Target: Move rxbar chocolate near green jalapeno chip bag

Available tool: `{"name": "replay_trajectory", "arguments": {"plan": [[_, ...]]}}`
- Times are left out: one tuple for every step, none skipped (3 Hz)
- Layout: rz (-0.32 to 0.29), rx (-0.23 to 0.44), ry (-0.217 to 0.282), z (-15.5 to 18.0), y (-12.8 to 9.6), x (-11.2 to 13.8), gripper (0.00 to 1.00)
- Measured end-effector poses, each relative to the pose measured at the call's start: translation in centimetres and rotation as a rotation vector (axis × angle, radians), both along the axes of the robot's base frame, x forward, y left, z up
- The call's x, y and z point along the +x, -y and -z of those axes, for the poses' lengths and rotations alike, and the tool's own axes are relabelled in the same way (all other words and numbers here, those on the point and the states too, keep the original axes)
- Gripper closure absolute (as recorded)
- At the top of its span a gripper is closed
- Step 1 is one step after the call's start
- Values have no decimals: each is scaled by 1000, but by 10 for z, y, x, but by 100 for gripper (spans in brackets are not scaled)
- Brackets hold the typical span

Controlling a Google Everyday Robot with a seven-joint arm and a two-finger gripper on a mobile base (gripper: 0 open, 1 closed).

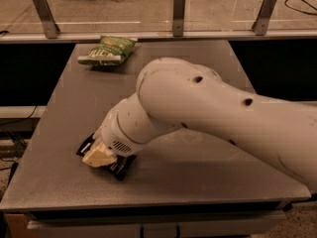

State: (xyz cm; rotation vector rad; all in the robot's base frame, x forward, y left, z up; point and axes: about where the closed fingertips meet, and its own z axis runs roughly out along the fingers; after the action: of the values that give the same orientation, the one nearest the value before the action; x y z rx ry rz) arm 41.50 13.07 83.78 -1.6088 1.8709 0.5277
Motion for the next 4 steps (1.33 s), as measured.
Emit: {"name": "replay_trajectory", "arguments": {"plan": [[-19,-15,56,-27,10,9,100],[-21,-47,156,-75,41,25,100],[-21,-47,156,-75,41,25,100],[-27,-43,189,-78,36,30,100]]}}
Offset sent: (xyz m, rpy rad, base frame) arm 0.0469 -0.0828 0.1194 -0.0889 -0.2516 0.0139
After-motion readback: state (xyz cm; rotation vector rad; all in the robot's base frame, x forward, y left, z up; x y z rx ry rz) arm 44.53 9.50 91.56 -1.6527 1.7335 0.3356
